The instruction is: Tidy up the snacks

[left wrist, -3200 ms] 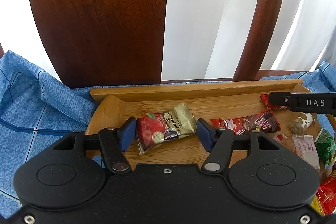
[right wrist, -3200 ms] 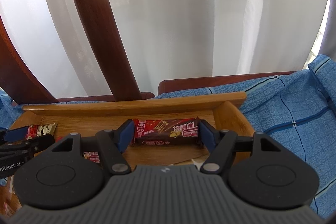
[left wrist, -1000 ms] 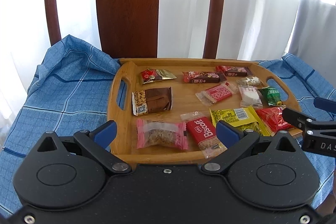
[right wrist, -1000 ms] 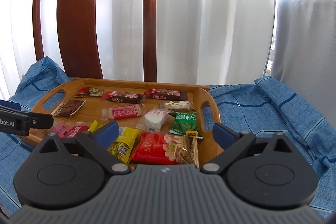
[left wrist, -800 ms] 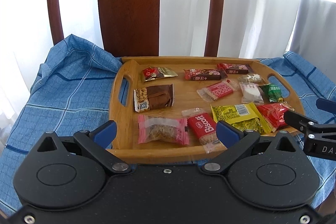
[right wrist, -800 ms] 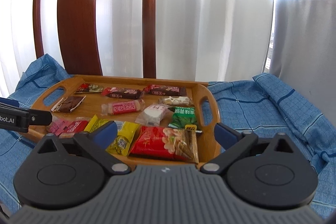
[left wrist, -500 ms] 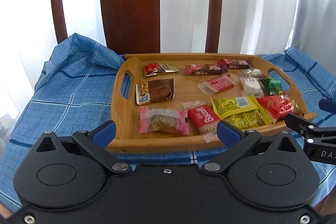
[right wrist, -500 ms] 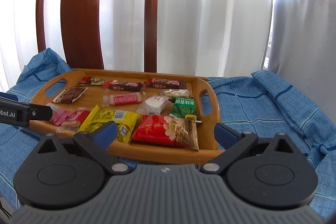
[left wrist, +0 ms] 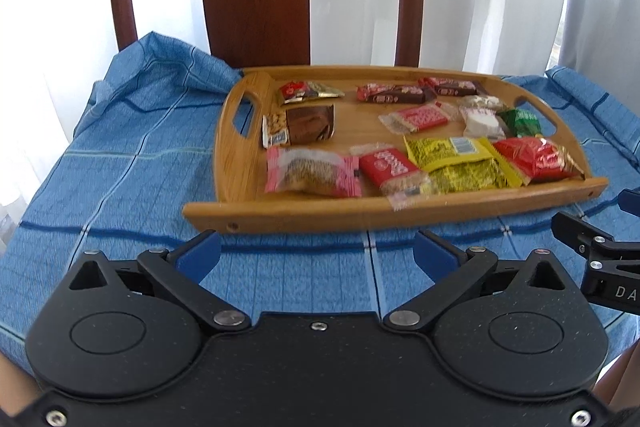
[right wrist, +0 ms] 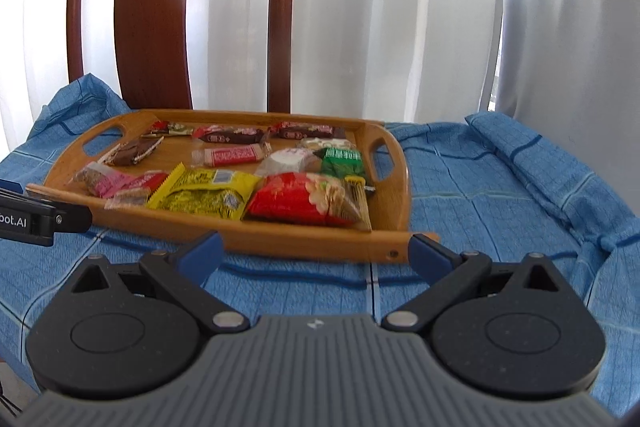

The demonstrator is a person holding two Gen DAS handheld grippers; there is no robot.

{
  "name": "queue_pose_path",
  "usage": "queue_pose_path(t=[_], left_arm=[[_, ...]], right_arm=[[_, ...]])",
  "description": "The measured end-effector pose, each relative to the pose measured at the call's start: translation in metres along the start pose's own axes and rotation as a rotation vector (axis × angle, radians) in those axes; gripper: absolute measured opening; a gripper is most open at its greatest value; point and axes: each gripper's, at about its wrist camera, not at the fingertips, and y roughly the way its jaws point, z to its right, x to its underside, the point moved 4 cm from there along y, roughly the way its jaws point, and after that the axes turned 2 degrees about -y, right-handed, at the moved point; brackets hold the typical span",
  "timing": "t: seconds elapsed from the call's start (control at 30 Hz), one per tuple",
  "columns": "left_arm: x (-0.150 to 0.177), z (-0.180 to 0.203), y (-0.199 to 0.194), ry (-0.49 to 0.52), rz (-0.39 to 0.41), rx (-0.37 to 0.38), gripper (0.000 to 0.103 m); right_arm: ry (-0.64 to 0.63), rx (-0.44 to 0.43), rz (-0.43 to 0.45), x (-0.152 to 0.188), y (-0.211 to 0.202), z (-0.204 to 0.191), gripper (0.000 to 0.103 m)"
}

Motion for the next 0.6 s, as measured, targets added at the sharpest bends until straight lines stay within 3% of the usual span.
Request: queue_pose_path(t=[0.3,0.6], left_arm=[[0.021,0.004,0.002,0.023,-0.014,-0.028,0.103],[0.03,0.009,0.003,0.023,-0.005,-0.01,0.103]], right_arm=[[0.025,0.012,-0.04,0.021,-0.003,0.0,0.103],[0.029,0.024,-0.058,0.032,-0.001,0.001,0.103]])
